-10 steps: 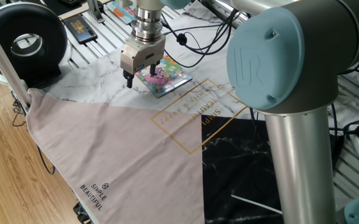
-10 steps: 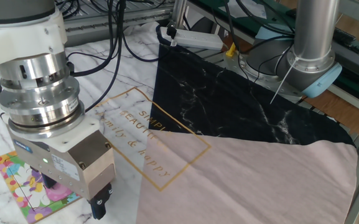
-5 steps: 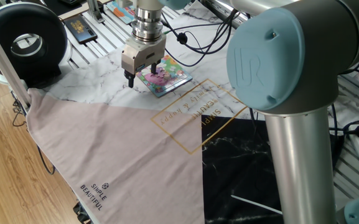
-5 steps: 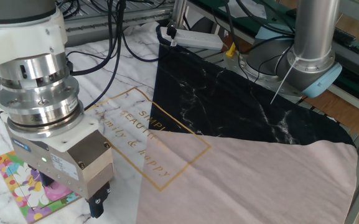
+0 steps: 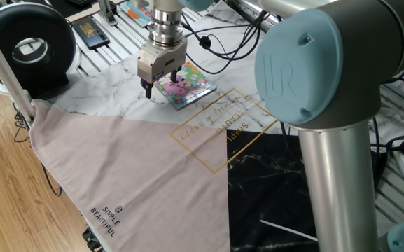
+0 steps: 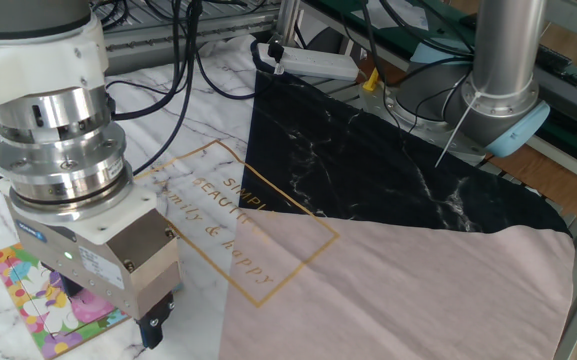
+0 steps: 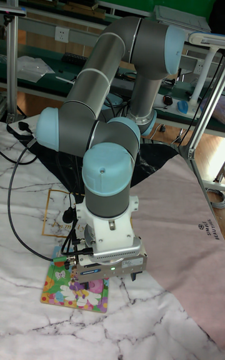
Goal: Assemble one piece of a puzzle
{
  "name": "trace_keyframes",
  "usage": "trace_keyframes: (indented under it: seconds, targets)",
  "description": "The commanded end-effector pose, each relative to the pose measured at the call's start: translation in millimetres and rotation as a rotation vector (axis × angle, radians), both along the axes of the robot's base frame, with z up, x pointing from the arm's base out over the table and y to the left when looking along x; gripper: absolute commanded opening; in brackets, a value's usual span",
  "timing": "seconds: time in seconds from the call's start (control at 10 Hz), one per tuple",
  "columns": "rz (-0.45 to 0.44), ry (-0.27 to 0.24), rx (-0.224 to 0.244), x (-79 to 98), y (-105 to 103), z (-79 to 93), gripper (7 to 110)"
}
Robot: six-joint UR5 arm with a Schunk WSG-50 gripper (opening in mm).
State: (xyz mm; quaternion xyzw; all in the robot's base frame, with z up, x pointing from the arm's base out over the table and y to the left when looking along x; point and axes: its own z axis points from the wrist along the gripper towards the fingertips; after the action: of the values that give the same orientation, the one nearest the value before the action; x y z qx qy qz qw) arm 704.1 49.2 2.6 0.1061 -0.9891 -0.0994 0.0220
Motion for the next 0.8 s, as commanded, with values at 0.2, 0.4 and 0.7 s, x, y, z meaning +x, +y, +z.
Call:
trace_keyframes:
  seconds: [0.2,0.4,0.7]
  targets:
    - [0.009,-0.013,-0.034,5.6,-9,-1.1,88]
    - [0.017,-0.018,-0.058,5.9,-15,-1.2,88]
    - [0.025,-0.019,-0.09,4.8,-23,0.1,88]
